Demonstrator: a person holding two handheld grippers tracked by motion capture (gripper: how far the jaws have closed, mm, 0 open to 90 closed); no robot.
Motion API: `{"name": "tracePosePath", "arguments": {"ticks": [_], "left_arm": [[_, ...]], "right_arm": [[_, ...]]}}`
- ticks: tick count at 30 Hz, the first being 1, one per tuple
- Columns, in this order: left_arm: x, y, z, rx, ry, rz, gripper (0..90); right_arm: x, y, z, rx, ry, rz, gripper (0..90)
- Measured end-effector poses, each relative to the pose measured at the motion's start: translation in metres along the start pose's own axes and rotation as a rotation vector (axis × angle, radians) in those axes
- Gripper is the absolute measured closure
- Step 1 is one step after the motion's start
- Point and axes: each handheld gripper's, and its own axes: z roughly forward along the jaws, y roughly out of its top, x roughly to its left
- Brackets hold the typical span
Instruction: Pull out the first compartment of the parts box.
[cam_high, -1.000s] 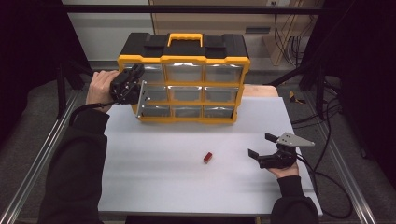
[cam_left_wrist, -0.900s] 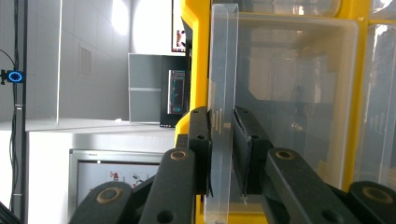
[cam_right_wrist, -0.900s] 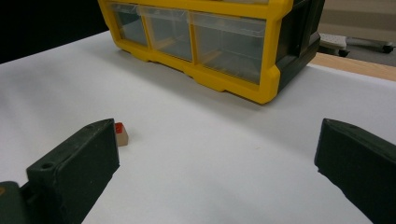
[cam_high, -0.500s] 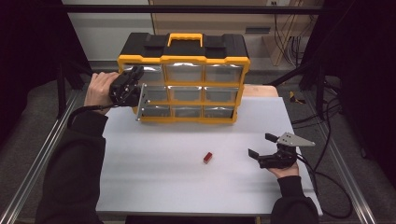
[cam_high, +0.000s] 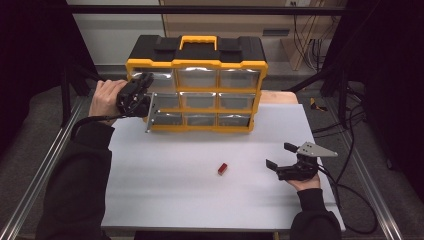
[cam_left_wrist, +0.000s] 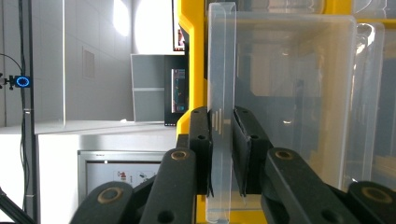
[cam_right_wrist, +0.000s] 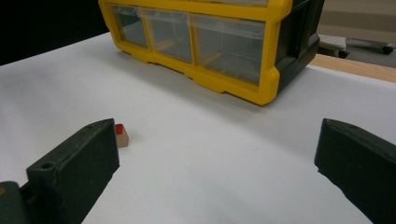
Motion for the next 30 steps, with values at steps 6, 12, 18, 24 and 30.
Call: {"name": "tracePosePath", "arguments": {"ticks": [6, 12, 18, 24, 30], "left_arm": [[-0.001, 0.000, -0.004, -0.001, 0.002, -0.003, 78.9], [-0.002, 0.001, -0.007, -0.001, 0.009, -0.003, 78.9], [-0.002, 0.002, -0.010, -0.002, 0.011, -0.004, 79.0], [-0.003, 0.002, -0.011, 0.000, 0.016, -0.006, 79.0], [-0.003, 0.003, -0.013, -0.003, 0.016, 0.000, 79.0]], "right_arm": [[0.000, 0.000, 0.000, 0.002, 0.001, 0.000, 0.3], [0.000, 0.000, 0.000, 0.001, 0.002, 0.002, 0.3], [0.000, 0.000, 0.000, 0.002, 0.002, -0.001, 0.3], [0.000, 0.000, 0.000, 0.002, 0.003, 0.001, 0.3], [0.001, 0.000, 0.001, 0.002, 0.003, 0.002, 0.3]]}}
